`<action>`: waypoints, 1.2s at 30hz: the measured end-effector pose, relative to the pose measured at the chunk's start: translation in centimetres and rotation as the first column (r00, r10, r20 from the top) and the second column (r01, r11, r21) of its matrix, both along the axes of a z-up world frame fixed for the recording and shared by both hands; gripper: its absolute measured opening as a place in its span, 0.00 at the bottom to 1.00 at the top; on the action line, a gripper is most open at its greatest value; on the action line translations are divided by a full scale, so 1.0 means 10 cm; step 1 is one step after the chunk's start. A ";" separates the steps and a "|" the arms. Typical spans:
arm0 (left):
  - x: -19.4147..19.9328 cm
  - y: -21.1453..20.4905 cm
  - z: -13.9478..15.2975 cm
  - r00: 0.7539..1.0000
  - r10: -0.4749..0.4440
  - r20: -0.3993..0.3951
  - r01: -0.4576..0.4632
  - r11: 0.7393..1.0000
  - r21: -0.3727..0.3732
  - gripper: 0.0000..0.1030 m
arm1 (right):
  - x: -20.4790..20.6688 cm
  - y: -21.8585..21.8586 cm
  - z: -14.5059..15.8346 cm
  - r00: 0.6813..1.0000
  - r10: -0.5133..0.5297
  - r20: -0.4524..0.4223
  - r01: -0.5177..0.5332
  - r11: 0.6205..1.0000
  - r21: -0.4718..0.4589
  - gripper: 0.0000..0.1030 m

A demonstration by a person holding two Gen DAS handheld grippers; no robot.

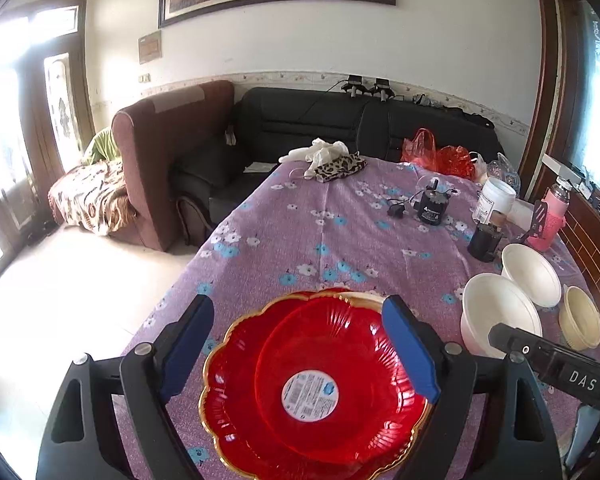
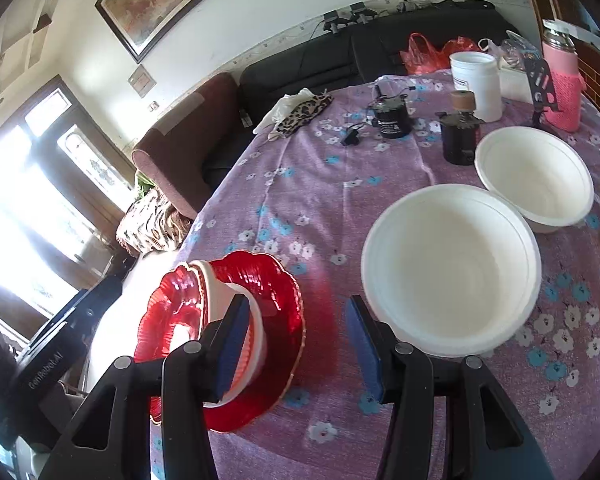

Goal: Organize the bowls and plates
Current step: 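Move both grippers to the large white bowl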

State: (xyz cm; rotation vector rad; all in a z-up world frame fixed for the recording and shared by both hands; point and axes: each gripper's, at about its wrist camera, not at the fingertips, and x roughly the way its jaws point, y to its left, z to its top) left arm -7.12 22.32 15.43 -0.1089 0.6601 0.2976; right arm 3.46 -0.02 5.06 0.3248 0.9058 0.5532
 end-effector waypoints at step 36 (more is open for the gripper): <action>-0.97 -1.24 0.69 0.929 -0.117 0.351 0.096 0.993 0.075 1.00 | -0.96 -2.36 0.22 0.900 -0.364 0.239 0.402 0.905 -0.137 0.75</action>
